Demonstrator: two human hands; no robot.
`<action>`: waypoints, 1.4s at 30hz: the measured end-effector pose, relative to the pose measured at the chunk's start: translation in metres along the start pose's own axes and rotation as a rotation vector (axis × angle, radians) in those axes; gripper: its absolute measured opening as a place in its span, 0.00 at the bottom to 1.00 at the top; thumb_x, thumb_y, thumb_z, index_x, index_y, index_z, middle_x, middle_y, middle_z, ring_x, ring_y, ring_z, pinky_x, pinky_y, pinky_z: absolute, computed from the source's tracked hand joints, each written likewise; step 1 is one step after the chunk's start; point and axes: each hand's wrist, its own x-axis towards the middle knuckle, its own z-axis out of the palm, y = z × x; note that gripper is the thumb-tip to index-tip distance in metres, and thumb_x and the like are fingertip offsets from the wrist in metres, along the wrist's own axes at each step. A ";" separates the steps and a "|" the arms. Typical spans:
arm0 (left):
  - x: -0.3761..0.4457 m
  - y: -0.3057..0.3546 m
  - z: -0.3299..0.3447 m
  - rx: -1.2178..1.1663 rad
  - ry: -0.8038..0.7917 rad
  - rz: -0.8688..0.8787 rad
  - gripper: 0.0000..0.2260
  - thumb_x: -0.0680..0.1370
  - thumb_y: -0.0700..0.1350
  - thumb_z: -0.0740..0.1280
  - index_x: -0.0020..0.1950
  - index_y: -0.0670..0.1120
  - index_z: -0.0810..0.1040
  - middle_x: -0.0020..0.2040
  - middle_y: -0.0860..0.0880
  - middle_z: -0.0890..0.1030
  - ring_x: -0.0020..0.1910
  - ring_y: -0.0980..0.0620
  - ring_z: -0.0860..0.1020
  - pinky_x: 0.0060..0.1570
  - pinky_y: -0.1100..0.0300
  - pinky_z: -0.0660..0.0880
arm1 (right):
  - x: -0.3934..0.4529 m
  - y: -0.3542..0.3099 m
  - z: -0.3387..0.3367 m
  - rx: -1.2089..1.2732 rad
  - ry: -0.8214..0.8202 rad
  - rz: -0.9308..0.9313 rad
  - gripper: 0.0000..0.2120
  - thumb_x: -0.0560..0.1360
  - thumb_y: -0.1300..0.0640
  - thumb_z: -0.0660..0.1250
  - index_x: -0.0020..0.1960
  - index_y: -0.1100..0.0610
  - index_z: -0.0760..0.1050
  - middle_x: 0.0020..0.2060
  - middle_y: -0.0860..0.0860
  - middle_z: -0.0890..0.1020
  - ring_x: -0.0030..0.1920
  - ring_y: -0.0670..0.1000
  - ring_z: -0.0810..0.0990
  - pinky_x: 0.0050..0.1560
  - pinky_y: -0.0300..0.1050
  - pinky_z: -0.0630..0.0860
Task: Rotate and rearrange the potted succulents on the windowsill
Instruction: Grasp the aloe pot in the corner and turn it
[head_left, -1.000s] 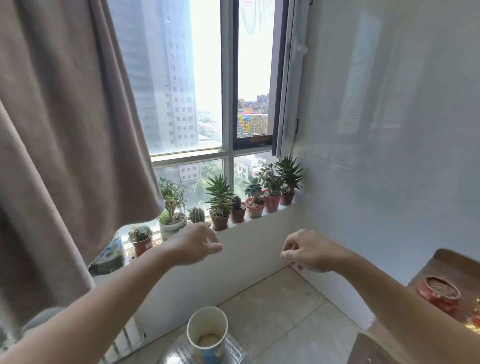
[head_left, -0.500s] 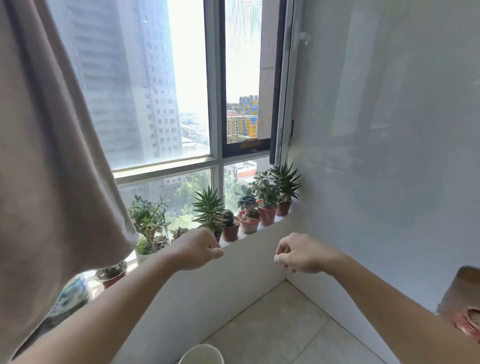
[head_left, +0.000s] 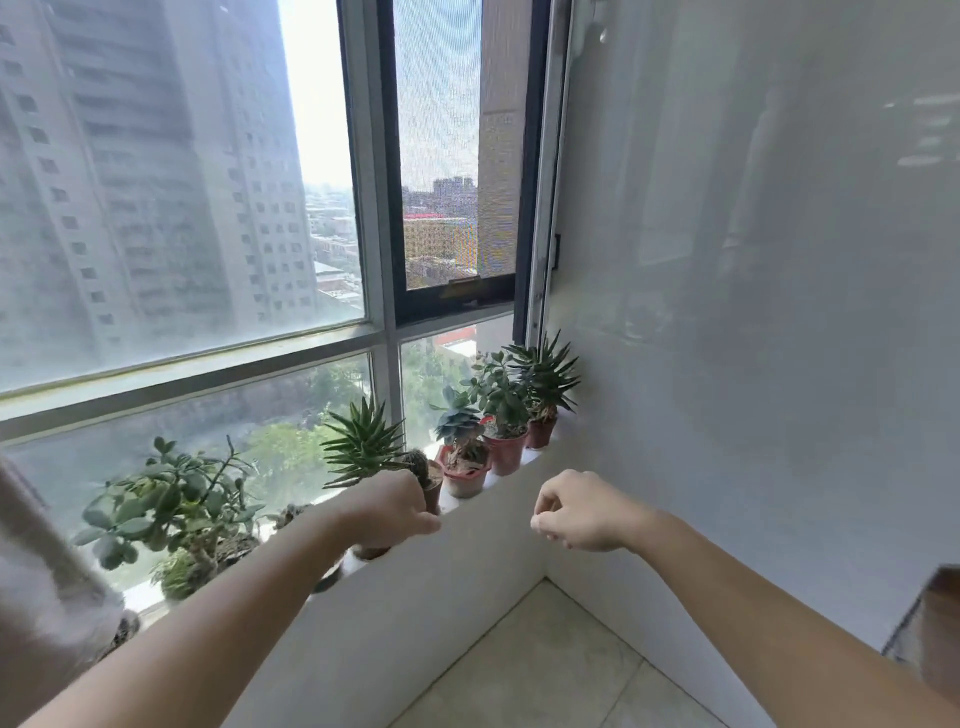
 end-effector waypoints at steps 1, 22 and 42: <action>0.012 -0.001 -0.002 0.008 -0.025 0.012 0.18 0.76 0.53 0.67 0.32 0.43 0.73 0.31 0.47 0.71 0.30 0.49 0.67 0.33 0.57 0.64 | 0.012 0.001 -0.002 0.000 0.000 0.002 0.04 0.72 0.51 0.66 0.41 0.50 0.78 0.42 0.50 0.82 0.39 0.51 0.79 0.51 0.46 0.80; 0.263 -0.023 0.000 -0.019 -0.114 0.119 0.22 0.75 0.56 0.66 0.43 0.35 0.80 0.35 0.45 0.75 0.34 0.48 0.69 0.35 0.56 0.64 | 0.217 0.076 -0.038 0.030 -0.010 0.176 0.17 0.73 0.48 0.64 0.47 0.61 0.80 0.48 0.58 0.86 0.40 0.53 0.79 0.44 0.44 0.76; 0.510 0.108 0.065 -0.091 -0.131 -0.158 0.22 0.77 0.57 0.64 0.47 0.37 0.79 0.46 0.41 0.82 0.41 0.47 0.76 0.43 0.53 0.74 | 0.429 0.286 -0.139 -0.063 -0.237 0.001 0.16 0.76 0.52 0.64 0.53 0.64 0.81 0.49 0.60 0.85 0.51 0.61 0.83 0.47 0.48 0.78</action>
